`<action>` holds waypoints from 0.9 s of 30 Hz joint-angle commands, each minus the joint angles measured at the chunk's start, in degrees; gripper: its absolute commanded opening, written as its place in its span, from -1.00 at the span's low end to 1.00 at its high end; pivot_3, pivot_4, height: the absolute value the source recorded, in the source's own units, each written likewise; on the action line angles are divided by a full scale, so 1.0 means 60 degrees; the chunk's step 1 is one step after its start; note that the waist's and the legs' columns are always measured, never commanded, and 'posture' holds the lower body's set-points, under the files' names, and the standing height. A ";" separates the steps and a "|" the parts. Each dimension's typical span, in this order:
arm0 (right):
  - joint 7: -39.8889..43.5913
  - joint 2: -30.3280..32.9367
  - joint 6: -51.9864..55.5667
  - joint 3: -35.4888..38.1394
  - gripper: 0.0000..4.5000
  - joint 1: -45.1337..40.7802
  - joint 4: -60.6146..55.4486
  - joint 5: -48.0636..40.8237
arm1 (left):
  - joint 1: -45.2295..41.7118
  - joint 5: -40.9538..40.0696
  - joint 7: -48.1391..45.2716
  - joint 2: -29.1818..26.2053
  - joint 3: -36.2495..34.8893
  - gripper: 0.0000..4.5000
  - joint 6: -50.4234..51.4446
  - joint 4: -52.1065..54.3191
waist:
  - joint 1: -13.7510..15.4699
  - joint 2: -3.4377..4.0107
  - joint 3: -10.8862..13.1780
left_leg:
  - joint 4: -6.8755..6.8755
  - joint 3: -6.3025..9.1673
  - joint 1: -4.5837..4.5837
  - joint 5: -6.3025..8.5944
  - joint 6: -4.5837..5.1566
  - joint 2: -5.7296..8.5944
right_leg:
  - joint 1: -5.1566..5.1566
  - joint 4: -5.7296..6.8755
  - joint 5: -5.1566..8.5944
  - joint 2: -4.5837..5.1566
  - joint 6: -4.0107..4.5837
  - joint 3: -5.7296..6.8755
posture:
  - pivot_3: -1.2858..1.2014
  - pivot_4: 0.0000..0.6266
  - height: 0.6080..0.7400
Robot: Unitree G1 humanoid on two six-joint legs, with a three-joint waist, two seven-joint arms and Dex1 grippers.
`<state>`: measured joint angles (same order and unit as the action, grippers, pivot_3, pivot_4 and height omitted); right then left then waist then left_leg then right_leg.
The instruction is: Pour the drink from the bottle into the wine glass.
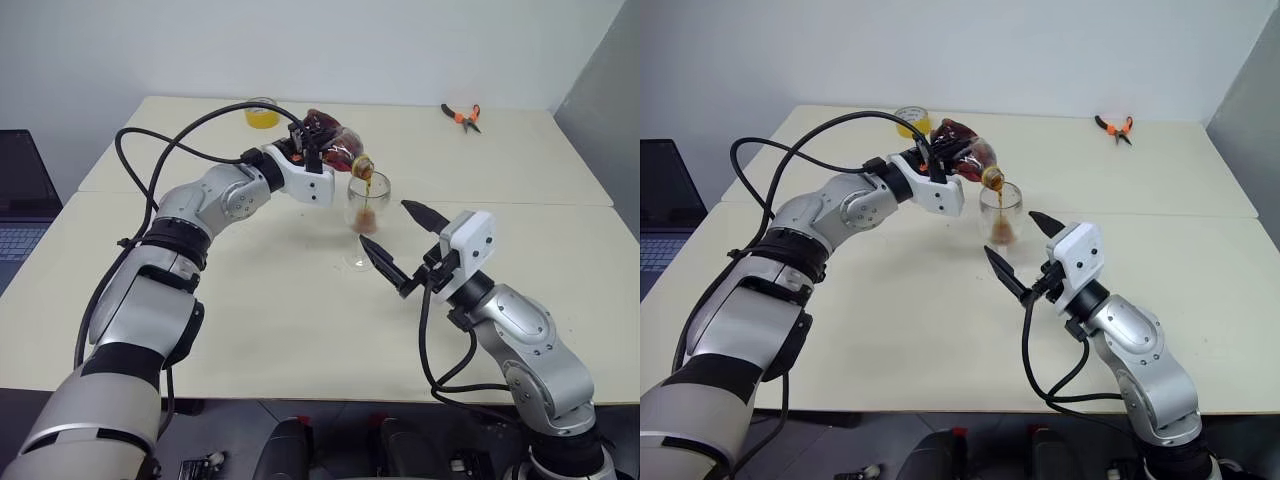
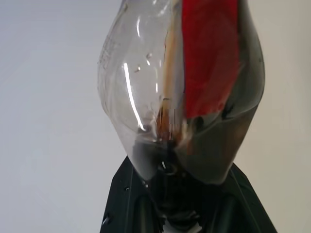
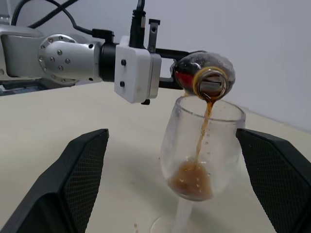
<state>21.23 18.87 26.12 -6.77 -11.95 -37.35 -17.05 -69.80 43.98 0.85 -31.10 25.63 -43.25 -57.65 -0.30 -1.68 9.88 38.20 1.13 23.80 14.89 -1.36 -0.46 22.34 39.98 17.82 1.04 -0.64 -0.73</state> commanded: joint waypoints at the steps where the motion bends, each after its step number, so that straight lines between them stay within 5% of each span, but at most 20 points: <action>1: 0.0058 0.0001 -0.0277 0.0102 1.00 0.0093 -0.0194 0.0007 | -0.0484 0.0023 0.0312 -0.0142 -0.0015 -0.73 -0.0096 0.0069 | -0.0001 0.0000 0.0000 | 0.0000 0.0000 0.0000 0.0000 0.0000 0.0000 | 0.0000 0.0000 0.0000 0.0000 0.0000 0.0000 | 0.03 -0.52 1.00; 27: 0.0075 -0.0005 -0.0210 -0.0003 1.00 0.0337 -0.0140 0.0031 | -0.1017 0.0352 0.0800 -0.0289 0.0233 -0.73 -0.0253 -0.0344 | -0.0001 0.0000 0.0000 | 0.0005 -0.0002 0.0000 -0.0004 -0.0007 0.0001 | 0.0000 0.0002 0.0000 0.0000 0.0000 0.0003 | 0.03 -0.52 1.00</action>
<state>21.35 18.88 25.81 -6.87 -9.98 -36.83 -16.92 -73.04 46.28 4.30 -31.85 27.36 -44.34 -60.85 -0.30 -1.68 9.88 38.23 1.12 23.80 14.87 -1.39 -0.46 22.34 39.99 17.82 1.04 -0.65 -0.72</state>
